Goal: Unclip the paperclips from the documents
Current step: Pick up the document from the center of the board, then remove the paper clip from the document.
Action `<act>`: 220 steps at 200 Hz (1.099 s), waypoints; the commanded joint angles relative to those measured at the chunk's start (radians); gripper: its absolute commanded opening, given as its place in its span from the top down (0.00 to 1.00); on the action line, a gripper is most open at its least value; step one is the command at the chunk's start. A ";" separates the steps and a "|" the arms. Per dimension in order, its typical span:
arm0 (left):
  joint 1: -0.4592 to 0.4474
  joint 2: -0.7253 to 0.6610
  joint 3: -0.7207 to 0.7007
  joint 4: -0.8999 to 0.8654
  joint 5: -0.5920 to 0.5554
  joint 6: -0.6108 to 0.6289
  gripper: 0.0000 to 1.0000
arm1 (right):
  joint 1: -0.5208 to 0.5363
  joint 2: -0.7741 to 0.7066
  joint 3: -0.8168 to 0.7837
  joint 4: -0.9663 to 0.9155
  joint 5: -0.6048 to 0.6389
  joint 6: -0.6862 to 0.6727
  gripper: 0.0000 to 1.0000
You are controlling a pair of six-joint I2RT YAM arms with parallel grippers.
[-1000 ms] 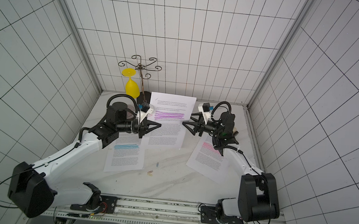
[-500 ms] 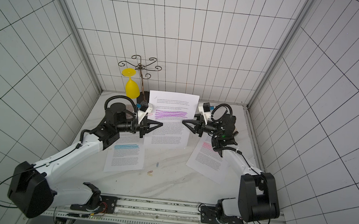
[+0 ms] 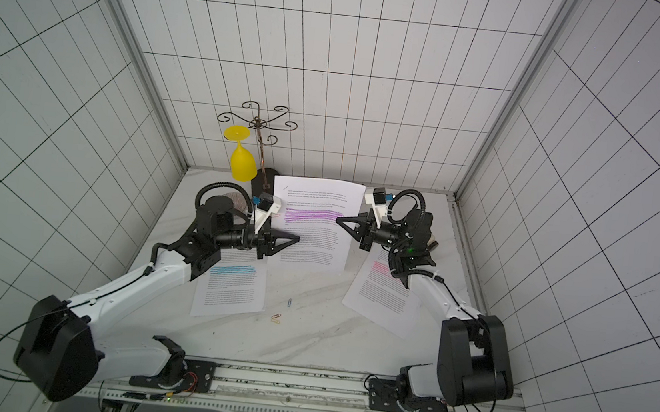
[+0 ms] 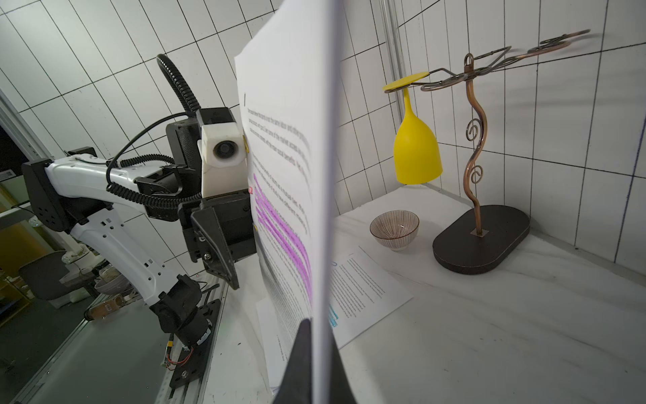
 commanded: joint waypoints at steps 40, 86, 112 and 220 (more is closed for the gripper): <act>0.086 -0.038 0.048 0.015 0.001 0.008 0.63 | 0.009 -0.049 0.003 -0.057 -0.025 -0.008 1.00; 0.119 -0.040 0.061 -0.012 0.005 0.030 0.69 | 0.009 -0.056 -0.003 -0.082 -0.027 -0.013 1.00; 0.120 -0.034 0.065 0.016 0.003 0.007 0.71 | 0.009 -0.056 -0.003 -0.093 -0.033 -0.017 1.00; 0.144 0.010 0.141 0.021 0.010 0.007 0.71 | 0.014 -0.075 -0.007 -0.203 -0.047 -0.098 1.00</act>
